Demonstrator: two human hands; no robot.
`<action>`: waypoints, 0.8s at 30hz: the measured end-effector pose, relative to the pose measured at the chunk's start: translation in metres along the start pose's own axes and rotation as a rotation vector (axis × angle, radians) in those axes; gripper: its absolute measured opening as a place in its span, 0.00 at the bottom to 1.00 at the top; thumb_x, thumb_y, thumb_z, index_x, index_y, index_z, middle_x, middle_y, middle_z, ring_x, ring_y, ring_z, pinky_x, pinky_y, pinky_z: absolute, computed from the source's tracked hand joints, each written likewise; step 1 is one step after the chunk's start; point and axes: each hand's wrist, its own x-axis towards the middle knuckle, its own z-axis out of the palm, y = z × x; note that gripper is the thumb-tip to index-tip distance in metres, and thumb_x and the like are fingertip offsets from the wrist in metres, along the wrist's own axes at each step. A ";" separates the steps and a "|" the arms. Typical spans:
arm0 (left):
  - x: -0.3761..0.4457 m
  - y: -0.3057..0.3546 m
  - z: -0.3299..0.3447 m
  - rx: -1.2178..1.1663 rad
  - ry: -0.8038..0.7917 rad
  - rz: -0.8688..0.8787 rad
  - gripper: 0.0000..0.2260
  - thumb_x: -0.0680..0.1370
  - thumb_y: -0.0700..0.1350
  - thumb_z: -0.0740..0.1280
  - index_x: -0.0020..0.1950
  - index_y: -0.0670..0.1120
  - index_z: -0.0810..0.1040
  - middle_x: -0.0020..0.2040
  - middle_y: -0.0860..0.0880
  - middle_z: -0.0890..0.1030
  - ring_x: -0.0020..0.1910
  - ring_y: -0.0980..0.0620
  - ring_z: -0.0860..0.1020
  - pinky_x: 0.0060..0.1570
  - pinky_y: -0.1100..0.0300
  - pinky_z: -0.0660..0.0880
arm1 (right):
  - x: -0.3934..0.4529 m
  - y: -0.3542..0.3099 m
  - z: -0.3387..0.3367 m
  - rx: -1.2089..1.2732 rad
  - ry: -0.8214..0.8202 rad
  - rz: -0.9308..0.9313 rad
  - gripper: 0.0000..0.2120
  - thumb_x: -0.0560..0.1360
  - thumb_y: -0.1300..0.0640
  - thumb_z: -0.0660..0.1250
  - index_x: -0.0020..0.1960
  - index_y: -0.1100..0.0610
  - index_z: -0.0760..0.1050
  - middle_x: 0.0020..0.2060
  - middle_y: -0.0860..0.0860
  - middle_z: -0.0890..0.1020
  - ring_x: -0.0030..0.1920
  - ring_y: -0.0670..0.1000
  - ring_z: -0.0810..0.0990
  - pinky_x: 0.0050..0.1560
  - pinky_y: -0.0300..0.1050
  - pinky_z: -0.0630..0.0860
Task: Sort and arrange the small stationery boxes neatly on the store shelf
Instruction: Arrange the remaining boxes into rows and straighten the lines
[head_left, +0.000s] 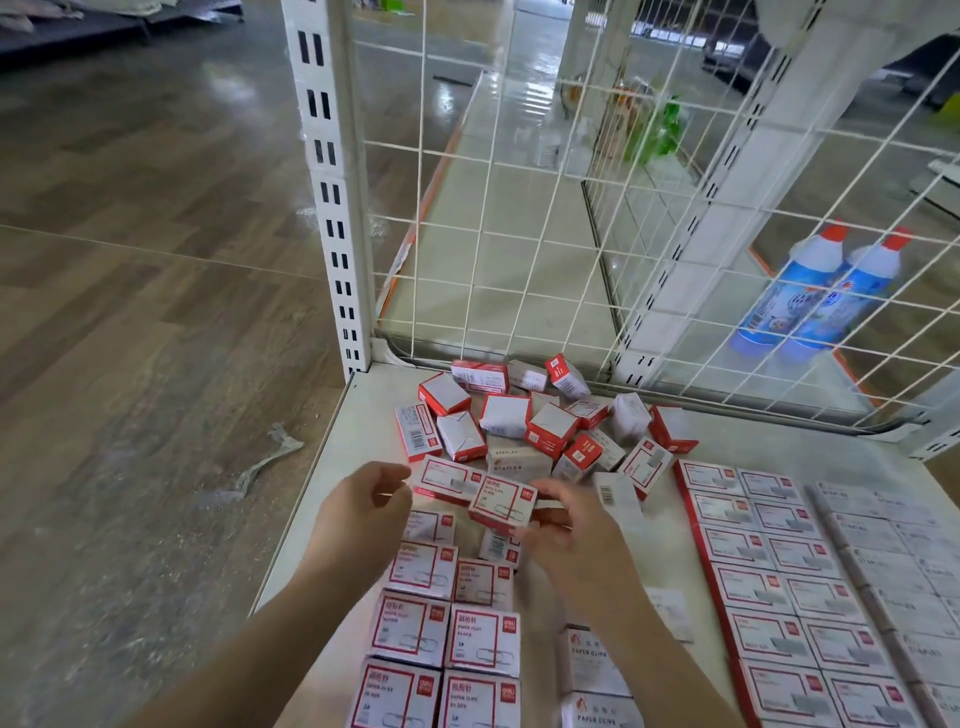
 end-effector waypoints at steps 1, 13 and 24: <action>0.003 -0.002 -0.001 0.021 0.000 -0.006 0.13 0.80 0.42 0.59 0.64 0.47 0.73 0.59 0.50 0.77 0.52 0.55 0.73 0.41 0.68 0.69 | 0.003 0.000 0.004 -0.058 0.002 -0.002 0.14 0.73 0.59 0.69 0.56 0.48 0.72 0.51 0.40 0.76 0.47 0.38 0.75 0.40 0.26 0.72; 0.022 -0.018 0.002 0.072 -0.079 -0.052 0.15 0.81 0.46 0.57 0.67 0.47 0.72 0.64 0.50 0.75 0.62 0.50 0.73 0.55 0.58 0.70 | 0.027 0.003 0.025 -0.310 0.033 -0.069 0.13 0.74 0.53 0.67 0.58 0.48 0.71 0.51 0.41 0.75 0.55 0.42 0.72 0.56 0.37 0.71; 0.018 -0.022 -0.003 0.094 -0.104 -0.049 0.15 0.81 0.48 0.57 0.64 0.47 0.75 0.61 0.51 0.77 0.55 0.54 0.73 0.52 0.61 0.67 | 0.024 -0.003 0.025 -0.378 0.038 -0.107 0.15 0.75 0.51 0.66 0.61 0.49 0.70 0.55 0.42 0.74 0.51 0.40 0.68 0.47 0.28 0.63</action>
